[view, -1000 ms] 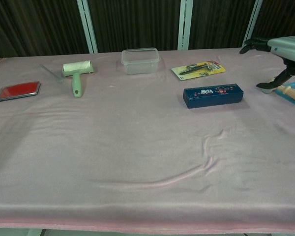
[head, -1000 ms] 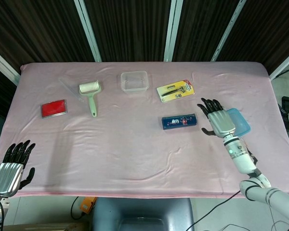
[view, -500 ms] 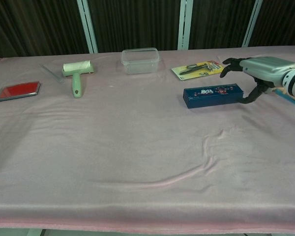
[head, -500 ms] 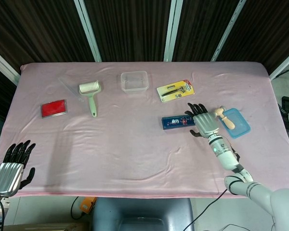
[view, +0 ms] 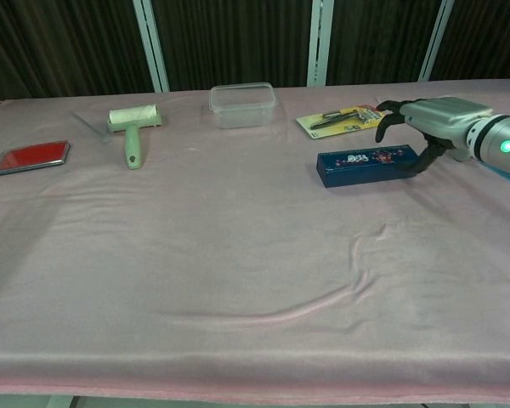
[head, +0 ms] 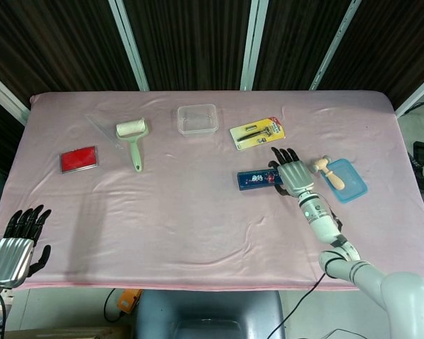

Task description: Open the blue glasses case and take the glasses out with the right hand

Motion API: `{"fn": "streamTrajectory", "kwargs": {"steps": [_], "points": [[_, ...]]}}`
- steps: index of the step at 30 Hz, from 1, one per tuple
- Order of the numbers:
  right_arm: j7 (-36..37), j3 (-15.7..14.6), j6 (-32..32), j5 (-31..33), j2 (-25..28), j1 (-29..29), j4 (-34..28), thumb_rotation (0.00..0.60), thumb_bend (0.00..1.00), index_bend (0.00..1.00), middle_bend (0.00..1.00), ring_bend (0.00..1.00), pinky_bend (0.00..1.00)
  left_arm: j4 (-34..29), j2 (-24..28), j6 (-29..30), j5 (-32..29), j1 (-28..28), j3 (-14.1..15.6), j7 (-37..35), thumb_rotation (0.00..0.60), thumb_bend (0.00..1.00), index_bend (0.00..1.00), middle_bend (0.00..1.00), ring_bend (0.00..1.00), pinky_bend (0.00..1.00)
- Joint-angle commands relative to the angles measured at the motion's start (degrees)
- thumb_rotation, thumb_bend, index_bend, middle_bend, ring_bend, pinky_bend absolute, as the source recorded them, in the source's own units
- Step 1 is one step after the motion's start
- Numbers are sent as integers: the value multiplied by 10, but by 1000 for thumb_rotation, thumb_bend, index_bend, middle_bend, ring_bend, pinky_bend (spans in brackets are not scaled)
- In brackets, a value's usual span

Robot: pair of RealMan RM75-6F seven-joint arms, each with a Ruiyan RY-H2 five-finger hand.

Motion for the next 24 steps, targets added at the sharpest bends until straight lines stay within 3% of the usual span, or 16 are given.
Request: {"fn": "streamTrajectory", "kwargs": {"steps": [1, 24], "points": [[-3, 2, -5, 7, -6, 4, 8, 600, 480, 433, 43, 0, 0, 0, 0, 1, 0, 0, 0, 0, 600, 434, 0, 0, 0, 24], [-36, -3, -10, 26, 6, 10, -14, 600, 526, 514, 55, 7, 0, 0, 2, 4, 1, 1, 0, -5, 600, 433, 0, 0, 0, 24]]}}
